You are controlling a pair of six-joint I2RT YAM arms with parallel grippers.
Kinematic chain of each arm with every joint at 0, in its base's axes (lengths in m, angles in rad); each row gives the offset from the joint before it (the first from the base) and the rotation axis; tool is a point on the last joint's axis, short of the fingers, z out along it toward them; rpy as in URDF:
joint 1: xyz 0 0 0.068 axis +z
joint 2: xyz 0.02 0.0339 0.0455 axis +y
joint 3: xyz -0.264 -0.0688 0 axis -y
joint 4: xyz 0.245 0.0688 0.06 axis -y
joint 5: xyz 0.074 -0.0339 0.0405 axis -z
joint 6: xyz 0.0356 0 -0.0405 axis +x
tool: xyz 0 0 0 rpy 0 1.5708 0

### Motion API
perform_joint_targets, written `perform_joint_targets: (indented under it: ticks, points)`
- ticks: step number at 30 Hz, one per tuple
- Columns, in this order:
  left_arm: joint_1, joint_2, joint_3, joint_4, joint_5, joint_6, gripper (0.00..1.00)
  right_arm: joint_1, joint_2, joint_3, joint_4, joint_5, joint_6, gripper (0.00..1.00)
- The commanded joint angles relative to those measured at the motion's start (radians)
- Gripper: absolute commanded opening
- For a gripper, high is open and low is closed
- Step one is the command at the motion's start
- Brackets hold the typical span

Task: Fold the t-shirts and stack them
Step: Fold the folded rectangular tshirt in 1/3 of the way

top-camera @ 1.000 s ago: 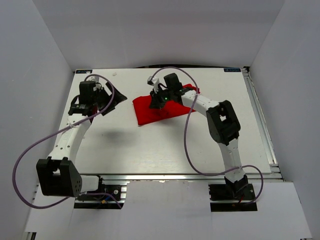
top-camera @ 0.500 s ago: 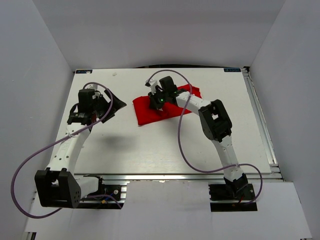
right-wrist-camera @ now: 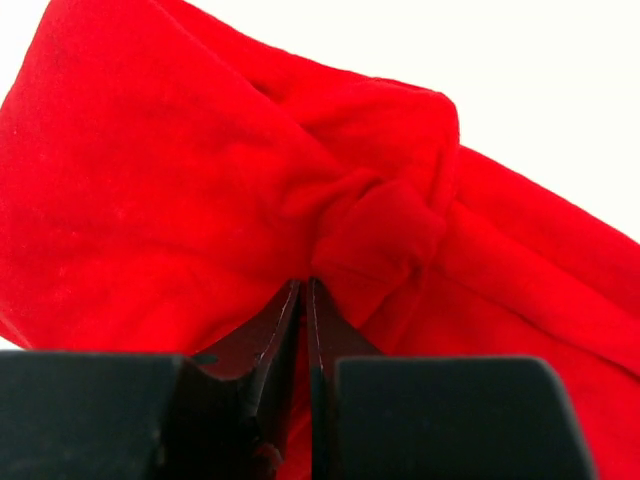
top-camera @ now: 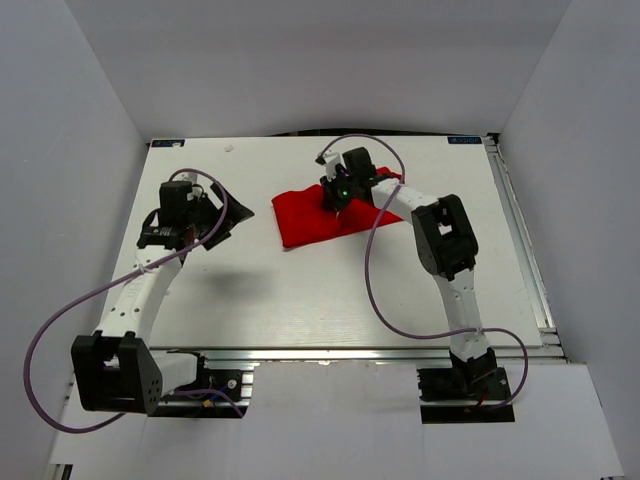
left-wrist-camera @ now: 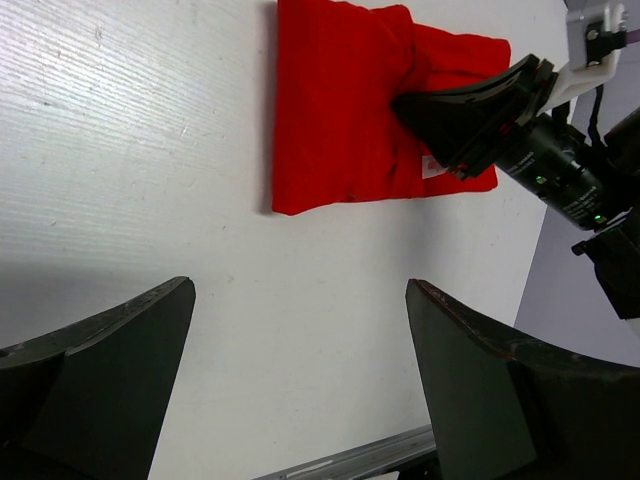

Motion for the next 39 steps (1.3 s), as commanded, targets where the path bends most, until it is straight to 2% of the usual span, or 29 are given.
perform_joint_targets:
  ticks: [1,9,16,20,24,25,27,33,39]
  points:
    - [0.001,0.01,-0.015,0.036,0.031,0.009,0.98,-0.024,-0.063,-0.019,0.004,0.025,-0.006,0.14]
    - [0.001,0.113,0.007,0.145,0.151,0.019,0.98,-0.063,-0.162,-0.042,0.014,0.015,-0.001,0.15]
    - [-0.022,0.315,0.134,0.2,0.244,0.044,0.96,-0.092,-0.208,-0.103,0.005,0.024,-0.043,0.18]
    - [-0.071,0.436,0.223,0.212,0.258,0.053,0.92,-0.086,-0.277,-0.163,0.017,-0.225,-0.089,0.28]
    - [-0.095,0.526,0.301,0.226,0.267,0.044,0.82,-0.038,-0.241,-0.109,-0.107,-0.284,-0.159,0.29]
    - [-0.097,0.545,0.319,0.225,0.272,0.044,0.76,-0.034,-0.24,-0.118,-0.093,-0.281,-0.155,0.28]
    - [-0.104,0.596,0.366,0.226,0.287,0.039,0.71,-0.024,-0.245,-0.142,-0.073,-0.275,-0.15,0.29]
    - [-0.137,0.762,0.48,0.229,0.301,0.022,0.59,0.0,-0.183,-0.077,-0.127,-0.252,-0.155,0.28]
    - [-0.147,0.868,0.542,0.226,0.245,0.006,0.5,0.031,-0.139,-0.042,-0.134,-0.18,-0.161,0.29]
